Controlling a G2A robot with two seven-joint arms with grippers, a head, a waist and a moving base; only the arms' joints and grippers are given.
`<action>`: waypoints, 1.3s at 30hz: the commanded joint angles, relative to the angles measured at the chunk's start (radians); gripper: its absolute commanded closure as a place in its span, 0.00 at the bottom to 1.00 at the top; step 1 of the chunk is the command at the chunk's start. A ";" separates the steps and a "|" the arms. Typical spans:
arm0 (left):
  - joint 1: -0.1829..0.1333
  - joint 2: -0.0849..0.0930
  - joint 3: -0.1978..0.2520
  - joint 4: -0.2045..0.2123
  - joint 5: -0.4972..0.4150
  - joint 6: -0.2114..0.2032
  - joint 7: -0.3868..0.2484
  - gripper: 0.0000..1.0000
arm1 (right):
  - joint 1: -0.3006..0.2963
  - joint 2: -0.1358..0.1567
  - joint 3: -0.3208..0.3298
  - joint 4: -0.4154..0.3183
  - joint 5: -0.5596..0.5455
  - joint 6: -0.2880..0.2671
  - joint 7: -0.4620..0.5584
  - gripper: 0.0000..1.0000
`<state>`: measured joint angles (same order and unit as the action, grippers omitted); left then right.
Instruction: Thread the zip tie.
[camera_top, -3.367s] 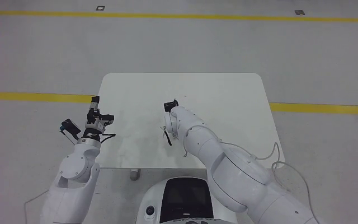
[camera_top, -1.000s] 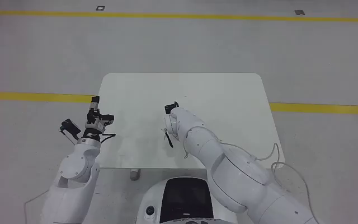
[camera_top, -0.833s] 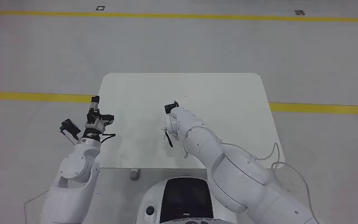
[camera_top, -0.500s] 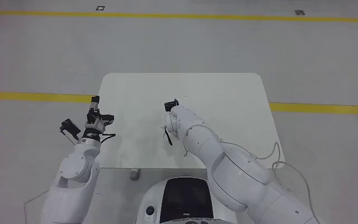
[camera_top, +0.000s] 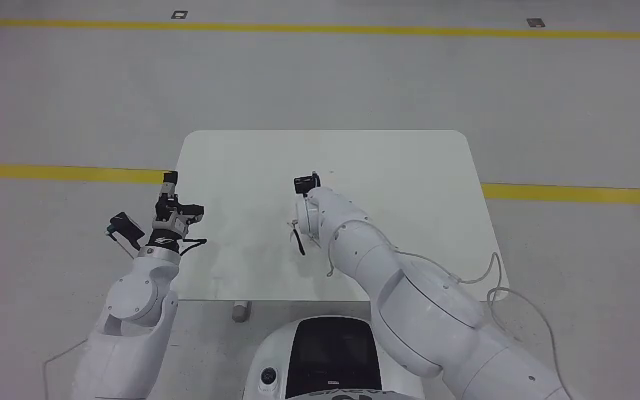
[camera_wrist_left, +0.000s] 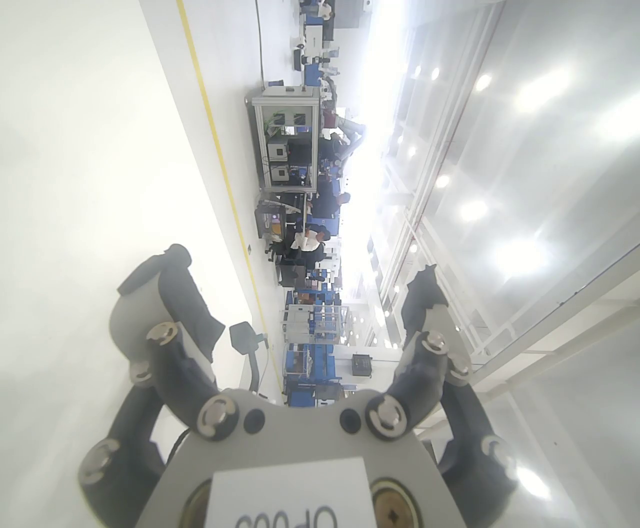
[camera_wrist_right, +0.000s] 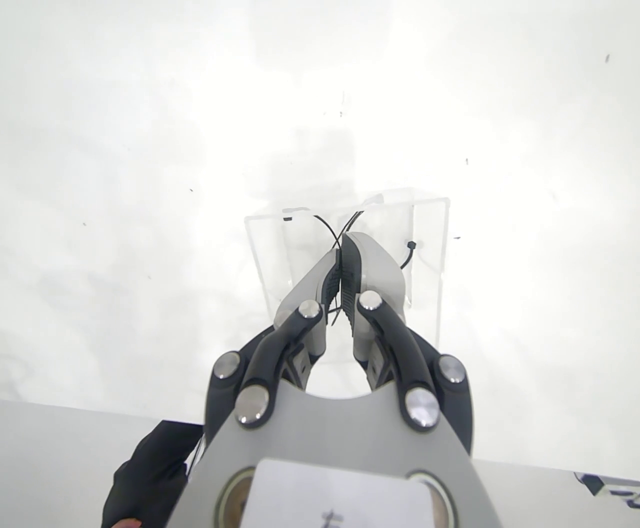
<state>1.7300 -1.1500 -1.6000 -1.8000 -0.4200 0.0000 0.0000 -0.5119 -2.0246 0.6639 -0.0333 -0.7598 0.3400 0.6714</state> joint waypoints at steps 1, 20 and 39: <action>0.000 0.000 0.000 0.000 0.000 0.000 0.000 0.00 | 0.001 0.000 0.000 0.000 0.008 0.000 -0.007 1.00; 0.000 0.000 0.000 0.000 0.000 0.000 0.000 0.00 | 0.003 0.000 0.001 -0.001 0.036 0.000 -0.041 1.00; 0.000 0.000 0.000 0.000 0.000 0.000 0.000 0.00 | -0.051 0.052 -0.005 -0.108 0.027 -0.001 -0.136 1.00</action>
<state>1.7300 -1.1500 -1.6000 -1.8000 -0.4200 0.0000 0.0000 -0.5604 -1.9748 0.6572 -0.1356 -0.7320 0.3395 0.5420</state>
